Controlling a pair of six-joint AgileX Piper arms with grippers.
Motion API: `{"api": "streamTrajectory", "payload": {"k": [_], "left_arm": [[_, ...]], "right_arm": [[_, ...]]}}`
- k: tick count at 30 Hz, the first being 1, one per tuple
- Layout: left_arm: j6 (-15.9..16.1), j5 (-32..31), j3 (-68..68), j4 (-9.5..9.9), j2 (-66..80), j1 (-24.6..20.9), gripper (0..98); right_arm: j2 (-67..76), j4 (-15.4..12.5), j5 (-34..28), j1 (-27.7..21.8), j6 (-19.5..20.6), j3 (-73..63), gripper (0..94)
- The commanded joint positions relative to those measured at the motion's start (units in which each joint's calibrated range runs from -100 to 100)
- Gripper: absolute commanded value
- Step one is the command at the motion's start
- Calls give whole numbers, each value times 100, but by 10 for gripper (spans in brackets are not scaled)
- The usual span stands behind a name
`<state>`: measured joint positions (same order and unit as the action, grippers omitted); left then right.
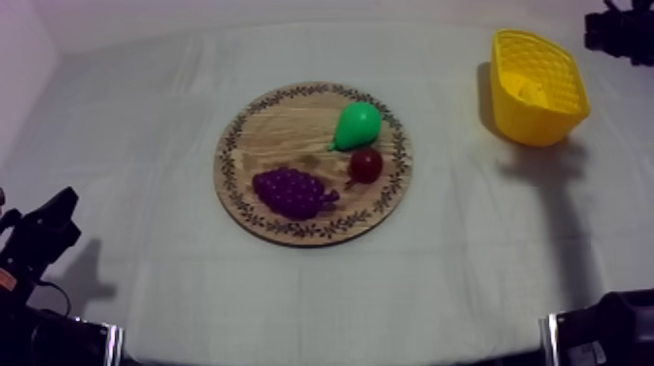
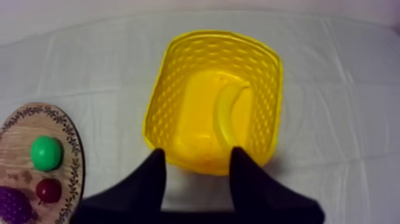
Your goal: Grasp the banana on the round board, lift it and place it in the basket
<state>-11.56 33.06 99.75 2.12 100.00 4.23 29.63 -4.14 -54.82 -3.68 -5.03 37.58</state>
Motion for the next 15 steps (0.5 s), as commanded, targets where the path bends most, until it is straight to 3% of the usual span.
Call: {"api": "streamTrajectory", "payload": {"k": [1,8,15], "left_arm": [[-1,0,3,0,0,1,1],[-1,0,3,0,0,1,1],[-1,0,3,0,0,1,1]], "right_arm": [[901,18,233,61,56,814,207],[2211,204,797,121,151,2255,50],[3444,642,1414,337,323,3957,8]]}}
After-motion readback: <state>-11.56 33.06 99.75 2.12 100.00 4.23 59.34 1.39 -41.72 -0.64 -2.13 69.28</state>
